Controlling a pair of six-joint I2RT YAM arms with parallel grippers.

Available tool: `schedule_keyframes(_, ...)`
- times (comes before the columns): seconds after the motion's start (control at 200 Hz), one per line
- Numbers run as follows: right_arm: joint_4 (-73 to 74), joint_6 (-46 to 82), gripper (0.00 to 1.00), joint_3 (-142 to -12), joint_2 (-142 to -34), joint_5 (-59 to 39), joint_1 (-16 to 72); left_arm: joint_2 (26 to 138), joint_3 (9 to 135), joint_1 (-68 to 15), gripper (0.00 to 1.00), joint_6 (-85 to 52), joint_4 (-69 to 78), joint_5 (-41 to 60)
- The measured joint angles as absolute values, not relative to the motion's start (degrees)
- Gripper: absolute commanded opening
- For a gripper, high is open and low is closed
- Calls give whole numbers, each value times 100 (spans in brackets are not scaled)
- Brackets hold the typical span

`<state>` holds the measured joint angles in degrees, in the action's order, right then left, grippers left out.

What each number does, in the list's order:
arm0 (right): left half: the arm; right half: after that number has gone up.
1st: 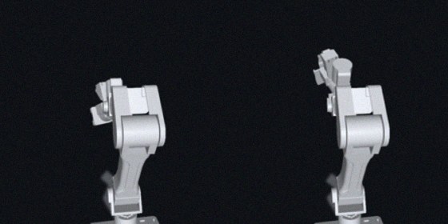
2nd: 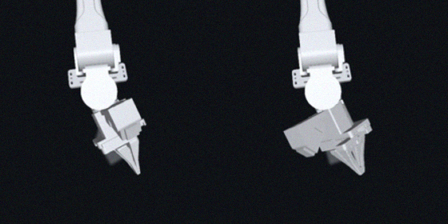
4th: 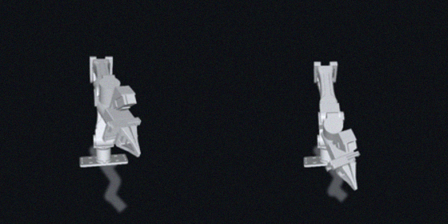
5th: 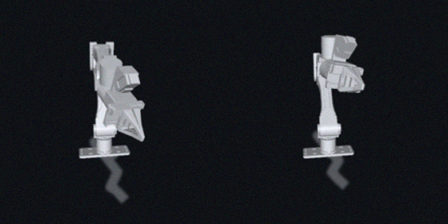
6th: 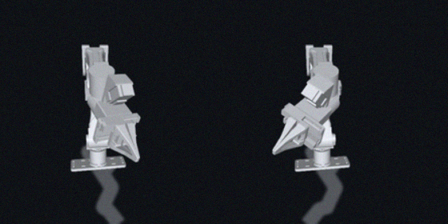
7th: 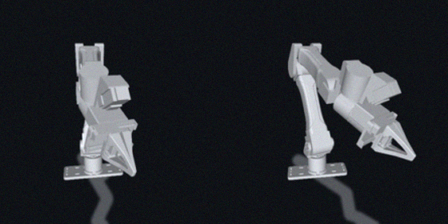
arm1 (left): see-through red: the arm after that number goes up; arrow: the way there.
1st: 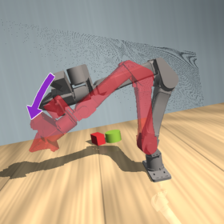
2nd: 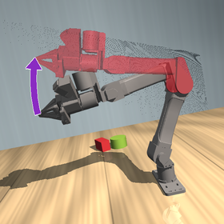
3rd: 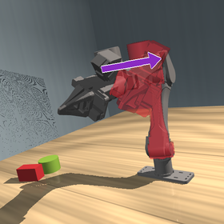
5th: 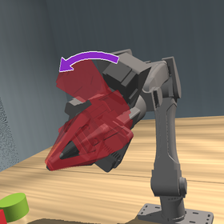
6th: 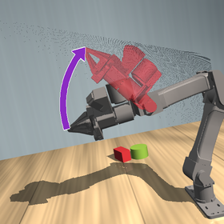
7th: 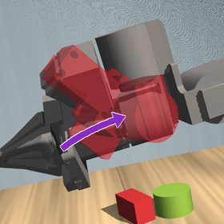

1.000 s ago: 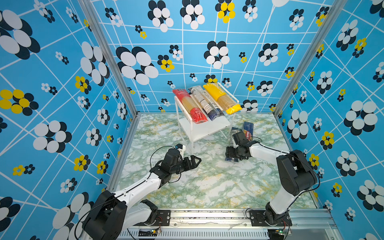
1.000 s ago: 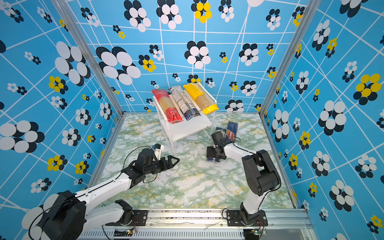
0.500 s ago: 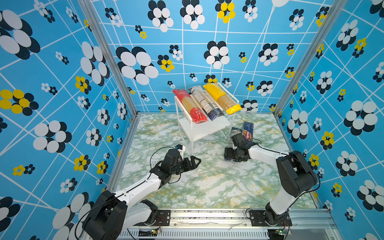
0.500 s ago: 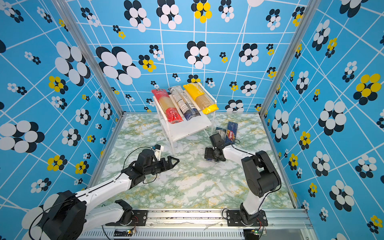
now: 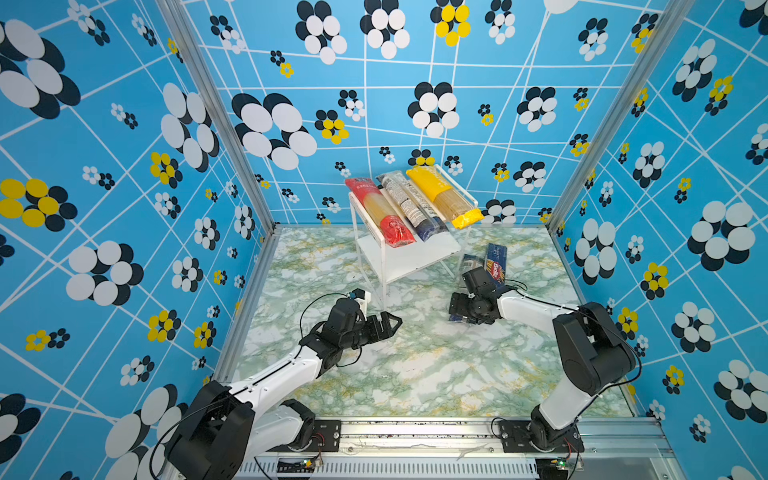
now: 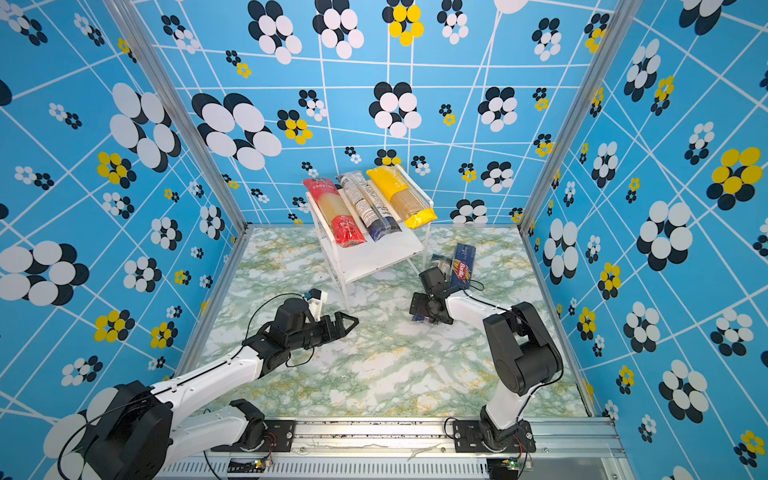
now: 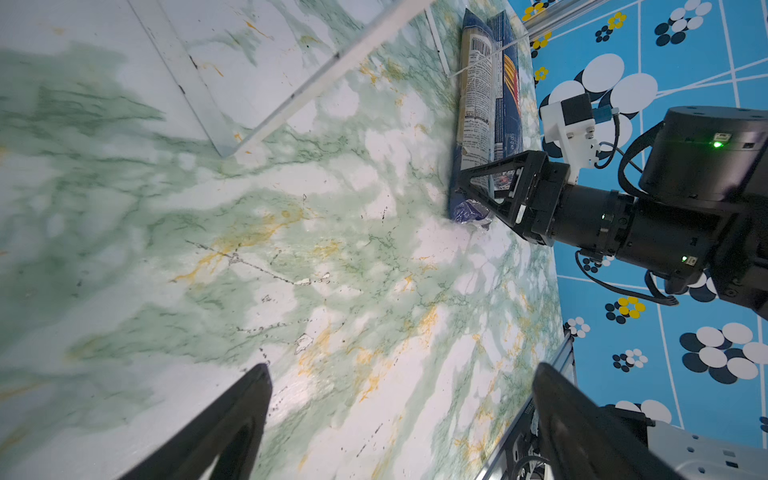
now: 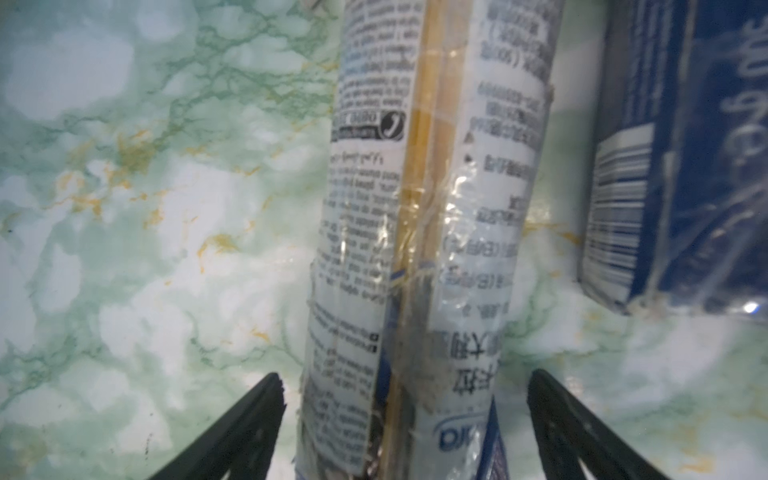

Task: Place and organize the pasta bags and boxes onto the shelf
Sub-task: 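Close the right gripper on the clear spaghetti bag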

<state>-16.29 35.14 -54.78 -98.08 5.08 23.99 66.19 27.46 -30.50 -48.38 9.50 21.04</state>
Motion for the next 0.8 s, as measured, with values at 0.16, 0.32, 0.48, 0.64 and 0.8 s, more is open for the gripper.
schedule_keyframes(0.16,-1769,3691,96,-5535,-9854,742,2399,6619,2742,-3035,99,-4838,952,2104)
schedule_keyframes(0.32,-1791,3848,96,-5671,-9983,934,2399,6622,2742,-3035,99,-4838,963,2110)
schedule_keyframes(0.48,-1791,3883,95,-5758,-10077,1066,2399,6622,2738,-3035,99,-4838,991,2121)
schedule_keyframes(0.64,-1750,3887,95,-5802,-10138,1164,2399,6622,2738,-3011,99,-4838,991,2123)
schedule_keyframes(0.8,-1728,3968,94,-5826,-10182,1260,2418,6622,2738,-3002,99,-4838,993,2126)
